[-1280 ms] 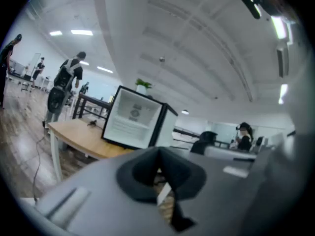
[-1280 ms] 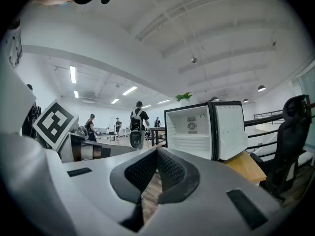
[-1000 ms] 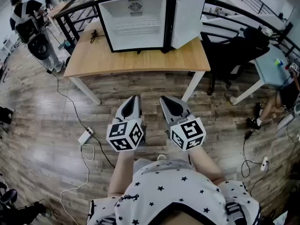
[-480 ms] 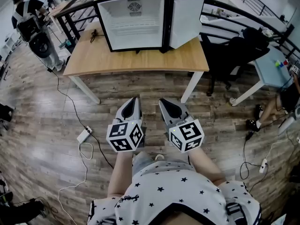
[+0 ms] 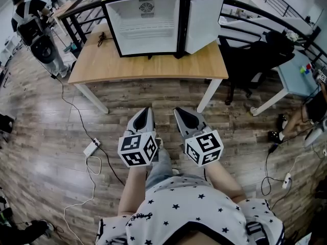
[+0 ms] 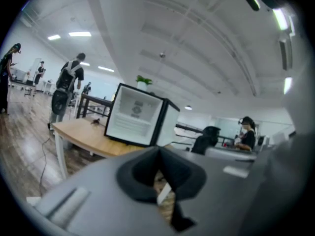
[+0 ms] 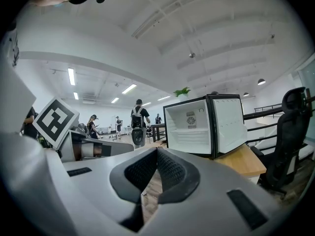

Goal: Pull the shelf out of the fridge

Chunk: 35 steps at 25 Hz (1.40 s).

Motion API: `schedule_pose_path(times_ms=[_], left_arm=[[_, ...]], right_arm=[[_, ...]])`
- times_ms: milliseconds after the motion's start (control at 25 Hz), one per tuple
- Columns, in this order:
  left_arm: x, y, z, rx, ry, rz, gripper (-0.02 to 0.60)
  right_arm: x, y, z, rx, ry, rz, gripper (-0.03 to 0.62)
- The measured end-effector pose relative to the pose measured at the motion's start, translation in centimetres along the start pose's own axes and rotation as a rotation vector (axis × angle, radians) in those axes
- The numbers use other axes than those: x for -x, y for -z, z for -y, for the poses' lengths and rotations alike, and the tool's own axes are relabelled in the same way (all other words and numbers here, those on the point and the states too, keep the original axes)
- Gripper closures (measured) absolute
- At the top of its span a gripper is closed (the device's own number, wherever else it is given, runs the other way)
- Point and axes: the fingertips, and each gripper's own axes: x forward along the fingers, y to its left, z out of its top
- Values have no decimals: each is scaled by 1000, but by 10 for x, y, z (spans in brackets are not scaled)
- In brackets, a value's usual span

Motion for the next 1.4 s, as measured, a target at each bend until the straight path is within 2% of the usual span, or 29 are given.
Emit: schedule_pose_path(times_ms=[440,760,1400], left_arm=[[-61,-12,-16,-20,26,-21,577],[-122,-24,-40,-10,25,-48,577],[-226,-78,-83,-14,68,-29,577]], right_arm=[[-46,-6,33,2,11,4,574],[-101,-13,69,13,7,0,573],[-202,-38,126,-7,33,-22,572]])
